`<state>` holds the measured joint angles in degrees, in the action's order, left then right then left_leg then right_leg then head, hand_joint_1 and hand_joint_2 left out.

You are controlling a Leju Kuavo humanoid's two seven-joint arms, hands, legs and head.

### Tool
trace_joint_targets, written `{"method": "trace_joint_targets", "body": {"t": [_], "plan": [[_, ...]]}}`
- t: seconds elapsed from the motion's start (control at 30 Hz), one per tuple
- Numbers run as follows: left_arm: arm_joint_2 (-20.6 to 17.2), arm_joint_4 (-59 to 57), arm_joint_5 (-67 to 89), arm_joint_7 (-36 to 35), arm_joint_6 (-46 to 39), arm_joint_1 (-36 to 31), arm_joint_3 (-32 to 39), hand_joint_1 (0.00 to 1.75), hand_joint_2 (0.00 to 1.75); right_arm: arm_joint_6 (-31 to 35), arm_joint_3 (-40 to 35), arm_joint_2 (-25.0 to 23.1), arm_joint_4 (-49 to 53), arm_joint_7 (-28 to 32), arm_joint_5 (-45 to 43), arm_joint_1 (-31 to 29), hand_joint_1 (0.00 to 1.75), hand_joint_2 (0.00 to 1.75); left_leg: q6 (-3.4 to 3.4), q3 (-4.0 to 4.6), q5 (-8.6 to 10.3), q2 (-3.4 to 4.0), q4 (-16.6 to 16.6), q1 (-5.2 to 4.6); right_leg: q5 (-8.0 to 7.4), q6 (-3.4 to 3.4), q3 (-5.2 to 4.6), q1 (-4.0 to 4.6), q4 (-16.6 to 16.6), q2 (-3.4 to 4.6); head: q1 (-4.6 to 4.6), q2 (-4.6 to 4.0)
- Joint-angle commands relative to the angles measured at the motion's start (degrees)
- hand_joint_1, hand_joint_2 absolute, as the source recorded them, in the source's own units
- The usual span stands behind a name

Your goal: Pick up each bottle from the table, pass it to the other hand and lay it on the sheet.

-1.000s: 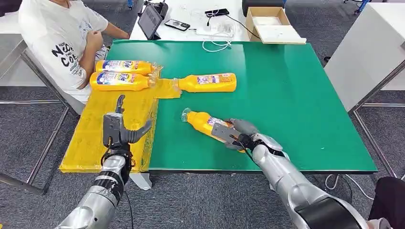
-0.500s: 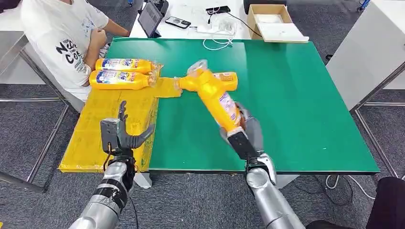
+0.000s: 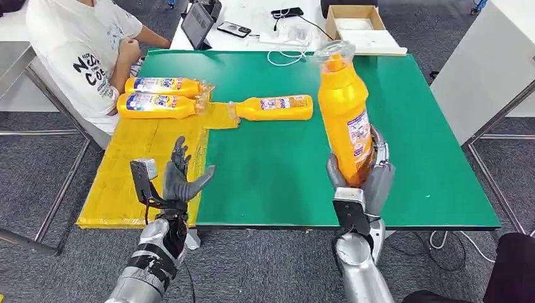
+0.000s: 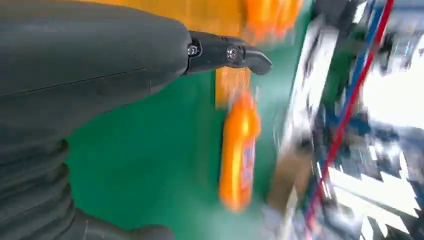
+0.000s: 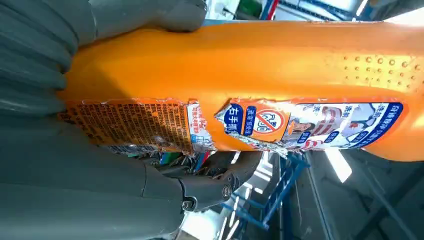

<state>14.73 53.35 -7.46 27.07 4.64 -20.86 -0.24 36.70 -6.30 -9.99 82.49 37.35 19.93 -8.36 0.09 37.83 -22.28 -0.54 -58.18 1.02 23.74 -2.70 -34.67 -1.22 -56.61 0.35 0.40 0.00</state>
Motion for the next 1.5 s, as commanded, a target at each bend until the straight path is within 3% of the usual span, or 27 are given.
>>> {"method": "trace_joint_targets", "body": {"t": [0.03, 0.23, 0.57, 0.67, 0.77, 0.93, 1.3, 1.43, 1.47, 1.5], "plan": [[-3.2, 6.2, -13.1, -5.4, 16.5, 4.7, -7.4, 0.00, 1.75, -4.7, -0.3, -0.3, -5.0, 2.0, 0.5, 0.7, 1.75, 1.75, 0.03, -0.33, -0.14, 0.15, 0.0, 0.00, 0.08, 0.14, 0.31, 0.04, 0.1, 0.08, 0.02, 0.00], [-5.0, 9.8, -18.6, -6.8, 25.7, 7.5, -11.7, 0.00, 1.75, -5.4, -7.1, -1.4, -11.1, 2.6, 6.4, 1.8, 1.75, 1.75, 0.00, -0.33, -0.15, 0.23, 0.1, 0.05, 0.07, 0.16, 0.31, 0.09, 0.1, 0.17, 0.00, 0.00], [-5.4, 7.4, -20.8, -7.7, 27.4, 5.3, -14.6, 0.00, 1.75, -1.4, -15.3, -3.5, -28.5, 2.6, 8.9, -2.5, 1.75, 1.75, 0.02, -0.18, -0.08, 0.18, 0.1, 0.06, 0.03, 0.13, 0.16, 0.08, 0.1, 0.13, 0.00, 0.00], [-5.6, 5.3, -20.4, -8.1, 27.5, 4.0, -16.0, 0.00, 1.75, 2.5, -18.8, -4.3, -34.9, 1.9, 16.5, -4.8, 1.75, 1.75, 0.01, -0.14, -0.06, 0.16, 0.1, 0.06, 0.03, 0.13, 0.13, 0.07, 0.1, 0.10, 0.00, 0.00], [-5.6, 5.3, -20.4, -8.1, 27.5, 4.0, -16.0, 0.00, 1.75, 2.5, -18.8, -4.3, -34.9, 1.9, 16.5, -4.8, 1.75, 1.75, 0.01, -0.20, -0.08, 0.14, 0.1, 0.05, 0.06, 0.16, 0.19, 0.07, 0.1, 0.09, 0.00, 0.00], [-5.4, 1.7, -20.6, -7.8, 28.7, 1.5, -17.4, 0.00, 1.75, 0.9, -24.2, -6.6, -44.6, -0.6, 21.1, -7.4, 1.75, 1.75, 0.01, -0.28, -0.09, 0.07, 0.1, 0.06, 0.10, 0.18, 0.28, 0.09, 0.1, 0.00, 0.00, 0.00], [-5.4, 0.6, -18.2, -7.0, 26.7, 0.2, -18.6, 0.00, 1.75, 2.2, -26.1, -7.6, -49.8, -1.3, 21.9, -9.0, 1.75, 1.75, 0.03, -0.22, -0.10, -0.02, 0.0, 0.09, 0.15, 0.18, 0.20, 0.10, 0.0, -0.16, 0.00, 0.00], [-4.8, 1.4, -12.4, -4.5, 21.6, -0.1, -18.9, 0.02, 1.75, 2.6, -25.7, -7.4, -49.2, -1.7, 20.1, -8.9, 1.75, 1.75, 0.00, -0.06, -0.03, -0.09, 0.0, 0.09, 0.12, 0.15, 0.04, 0.09, 0.0, -0.22, 0.00, 0.00], [-4.5, 1.7, -12.1, -4.4, 20.8, 0.0, -18.4, 1.27, 1.75, 2.7, -25.6, -7.2, -49.0, -2.0, 19.9, -8.8, 1.75, 1.75, 0.01, -0.15, -0.06, -0.10, 0.0, 0.07, 0.16, 0.18, 0.12, 0.08, 0.0, -0.25, 0.00, 0.00], [-4.4, 2.0, -11.8, -4.4, 20.4, 0.1, -18.2, 1.75, 1.75, 2.8, -25.4, -7.1, -48.9, -2.1, 19.7, -8.8, 1.75, 1.75, 0.01, -0.08, -0.04, -0.09, 0.0, 0.08, 0.13, 0.16, 0.05, 0.09, 0.0, -0.23, 0.00, 0.00]]}}
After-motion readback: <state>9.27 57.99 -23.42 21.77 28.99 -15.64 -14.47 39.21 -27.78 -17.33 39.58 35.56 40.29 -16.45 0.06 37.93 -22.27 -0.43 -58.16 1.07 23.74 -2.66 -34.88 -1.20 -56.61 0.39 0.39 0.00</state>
